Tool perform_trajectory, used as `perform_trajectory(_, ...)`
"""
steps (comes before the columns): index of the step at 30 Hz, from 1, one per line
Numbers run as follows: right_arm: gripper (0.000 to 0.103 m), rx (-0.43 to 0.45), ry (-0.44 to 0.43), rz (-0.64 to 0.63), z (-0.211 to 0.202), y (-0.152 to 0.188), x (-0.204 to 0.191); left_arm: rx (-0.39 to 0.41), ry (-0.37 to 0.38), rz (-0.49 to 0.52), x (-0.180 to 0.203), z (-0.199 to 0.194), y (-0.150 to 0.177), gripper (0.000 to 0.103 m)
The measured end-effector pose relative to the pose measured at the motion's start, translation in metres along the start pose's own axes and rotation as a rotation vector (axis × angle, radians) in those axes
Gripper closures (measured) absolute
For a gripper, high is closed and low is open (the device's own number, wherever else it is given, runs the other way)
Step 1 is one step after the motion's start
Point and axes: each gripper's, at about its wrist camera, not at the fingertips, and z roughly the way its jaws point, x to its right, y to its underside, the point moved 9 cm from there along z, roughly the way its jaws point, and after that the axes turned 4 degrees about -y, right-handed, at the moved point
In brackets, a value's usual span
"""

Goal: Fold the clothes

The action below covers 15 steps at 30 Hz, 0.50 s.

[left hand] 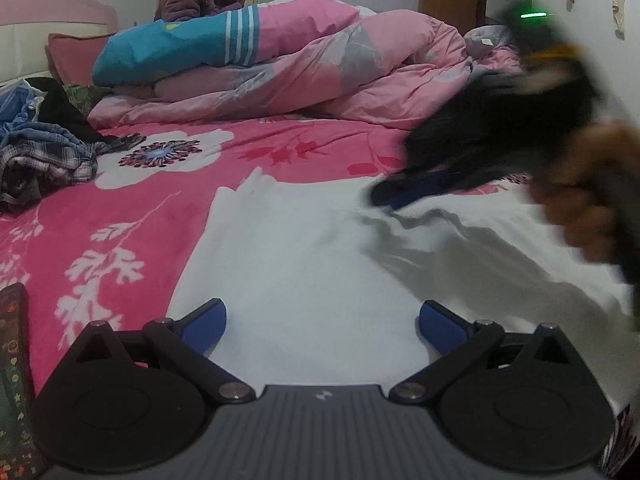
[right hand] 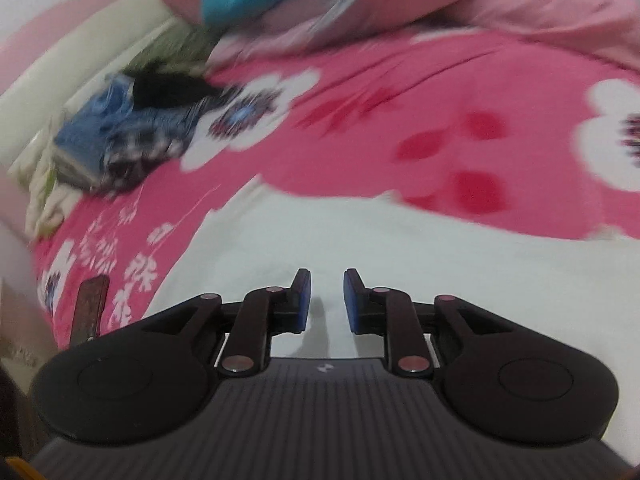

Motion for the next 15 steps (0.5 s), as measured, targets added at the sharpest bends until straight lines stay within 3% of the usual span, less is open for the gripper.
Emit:
perform_trajectory(5,0.085,0.007,-0.048,0.102,0.050,-0.025,-0.004,0.040,0.026,-0.014,-0.002,-0.011,0.009,0.000)
perform_trajectory(10,0.084,-0.033,-0.107,-0.038,0.042,-0.025,-0.052,0.051,0.068,-0.037,-0.006,-0.016,0.010,0.000)
perform_trajectory(15,0.084,-0.132,-0.139,-0.088,0.090,-0.022,-0.071,0.042,0.072,-0.056,-0.010,-0.021,0.010,0.000)
